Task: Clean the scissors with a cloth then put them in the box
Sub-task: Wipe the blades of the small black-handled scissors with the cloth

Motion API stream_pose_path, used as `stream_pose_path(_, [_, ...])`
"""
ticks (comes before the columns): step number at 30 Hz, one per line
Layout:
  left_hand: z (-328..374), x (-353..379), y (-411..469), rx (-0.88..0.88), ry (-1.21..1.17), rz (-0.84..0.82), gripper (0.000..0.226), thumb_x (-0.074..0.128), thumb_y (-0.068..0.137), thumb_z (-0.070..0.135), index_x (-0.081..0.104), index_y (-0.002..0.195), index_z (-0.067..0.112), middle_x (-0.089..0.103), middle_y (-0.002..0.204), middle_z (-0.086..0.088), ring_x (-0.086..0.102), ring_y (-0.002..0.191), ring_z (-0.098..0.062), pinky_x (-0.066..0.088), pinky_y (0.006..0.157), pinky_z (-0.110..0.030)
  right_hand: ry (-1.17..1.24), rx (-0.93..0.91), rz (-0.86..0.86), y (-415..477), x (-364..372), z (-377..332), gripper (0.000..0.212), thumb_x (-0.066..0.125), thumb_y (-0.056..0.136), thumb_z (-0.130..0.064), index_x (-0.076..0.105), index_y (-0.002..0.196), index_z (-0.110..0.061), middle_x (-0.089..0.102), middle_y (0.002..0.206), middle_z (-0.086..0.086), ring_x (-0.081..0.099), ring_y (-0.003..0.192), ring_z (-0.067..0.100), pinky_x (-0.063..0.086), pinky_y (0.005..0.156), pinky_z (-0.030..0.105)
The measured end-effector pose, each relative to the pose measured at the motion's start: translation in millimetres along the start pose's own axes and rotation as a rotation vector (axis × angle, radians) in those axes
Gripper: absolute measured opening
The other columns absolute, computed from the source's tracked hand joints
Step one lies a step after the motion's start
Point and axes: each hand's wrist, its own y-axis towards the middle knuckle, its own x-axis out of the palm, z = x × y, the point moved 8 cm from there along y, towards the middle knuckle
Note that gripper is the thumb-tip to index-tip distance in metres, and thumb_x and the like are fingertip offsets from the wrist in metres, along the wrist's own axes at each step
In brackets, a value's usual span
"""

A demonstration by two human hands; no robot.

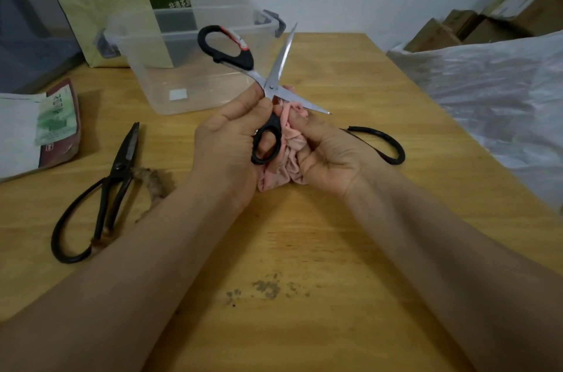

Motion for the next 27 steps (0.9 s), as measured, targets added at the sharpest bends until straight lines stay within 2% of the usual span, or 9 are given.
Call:
stream_pose_path(2, [-2, 1, 0, -0.006, 0.019, -0.022, 0.029, 0.052, 0.091, 0.0, 0.063, 0.117, 0.003, 0.071, 0.097, -0.01, 0.049, 0.047, -0.003, 0.043, 0.047, -0.014, 0.026, -0.023, 0.021, 1, -2, -2, 0.014, 0.056, 0.087, 0.003, 0.068, 0.09, -0.003, 0.071, 0.072, 0.009, 0.069, 0.063, 0.012, 0.058, 0.068, 0.023])
stream_pose_path(6, [-4, 2, -1, -0.008, 0.081, -0.049, 0.032, 0.054, 0.09, 0.002, 0.061, 0.121, 0.003, 0.067, 0.114, -0.016, 0.04, 0.05, -0.007, 0.042, 0.046, -0.015, -0.04, -0.033, 0.036, 5, -4, -2, 0.009, 0.058, 0.088, -0.003, 0.066, 0.091, -0.004, 0.069, 0.081, 0.007, 0.064, 0.082, 0.014, 0.051, 0.092, 0.031])
stream_pose_path(7, [-5, 1, -1, -0.006, 0.095, -0.048, 0.032, 0.054, 0.09, 0.002, 0.061, 0.122, 0.003, 0.067, 0.114, -0.017, 0.036, 0.052, -0.009, 0.041, 0.046, -0.016, -0.06, -0.035, 0.034, 6, -5, -2, 0.009, 0.057, 0.089, -0.005, 0.066, 0.089, -0.005, 0.068, 0.08, 0.007, 0.063, 0.082, 0.015, 0.05, 0.093, 0.032])
stream_pose_path(13, [-3, -2, -1, 0.035, 0.149, 0.004, 0.032, 0.056, 0.089, 0.0, 0.062, 0.12, 0.001, 0.072, 0.103, -0.01, 0.035, 0.05, -0.011, 0.039, 0.045, -0.018, -0.164, -0.093, 0.124, 5, -8, -11, 0.007, 0.058, 0.087, 0.0, 0.065, 0.086, -0.001, 0.069, 0.069, 0.009, 0.066, 0.062, 0.018, 0.058, 0.058, 0.029])
stream_pose_path(17, [-1, -3, -3, 0.053, 0.17, 0.025, 0.031, 0.056, 0.089, -0.001, 0.062, 0.119, 0.002, 0.07, 0.082, -0.005, 0.036, 0.048, -0.011, 0.038, 0.046, -0.018, -0.183, -0.107, 0.219, 6, -16, -15, 0.019, 0.066, 0.077, 0.006, 0.067, 0.096, 0.003, 0.07, 0.083, 0.016, 0.068, 0.069, 0.023, 0.057, 0.062, 0.034])
stream_pose_path(21, [3, -11, 0, 0.052, 0.1, 0.101, 0.032, 0.058, 0.088, -0.002, 0.06, 0.12, -0.001, 0.066, 0.062, 0.002, 0.042, 0.055, -0.011, 0.037, 0.045, -0.016, -0.284, -0.127, 0.357, -1, -23, -21, 0.025, 0.069, 0.074, 0.005, 0.064, 0.098, 0.002, 0.07, 0.078, 0.016, 0.067, 0.059, 0.023, 0.056, 0.053, 0.036])
stream_pose_path(23, [7, -18, 4, 0.06, 0.071, 0.144, 0.032, 0.058, 0.088, -0.001, 0.059, 0.12, -0.002, 0.066, 0.059, 0.002, 0.046, 0.062, -0.013, 0.036, 0.044, -0.016, -0.309, -0.188, 0.475, -9, -32, -32, 0.033, 0.071, 0.073, 0.003, 0.062, 0.104, 0.002, 0.07, 0.069, 0.015, 0.068, 0.053, 0.023, 0.055, 0.049, 0.039])
stream_pose_path(24, [9, -21, 6, 0.06, 0.064, 0.158, 0.032, 0.058, 0.088, -0.001, 0.059, 0.12, -0.002, 0.066, 0.059, 0.003, 0.047, 0.064, -0.013, 0.036, 0.044, -0.016, -0.312, -0.23, 0.511, -14, -35, -39, 0.03, 0.071, 0.074, 0.002, 0.063, 0.103, 0.0, 0.07, 0.064, 0.013, 0.069, 0.052, 0.022, 0.055, 0.049, 0.038])
stream_pose_path(27, [10, -25, 7, 0.046, 0.072, 0.162, 0.029, 0.056, 0.089, -0.001, 0.059, 0.118, -0.001, 0.067, 0.058, 0.004, 0.047, 0.068, -0.015, 0.034, 0.043, -0.015, -0.32, -0.449, 0.554, -26, -38, -65, 0.021, 0.068, 0.081, 0.002, 0.069, 0.1, -0.009, 0.072, 0.066, 0.005, 0.071, 0.06, 0.017, 0.059, 0.059, 0.033])
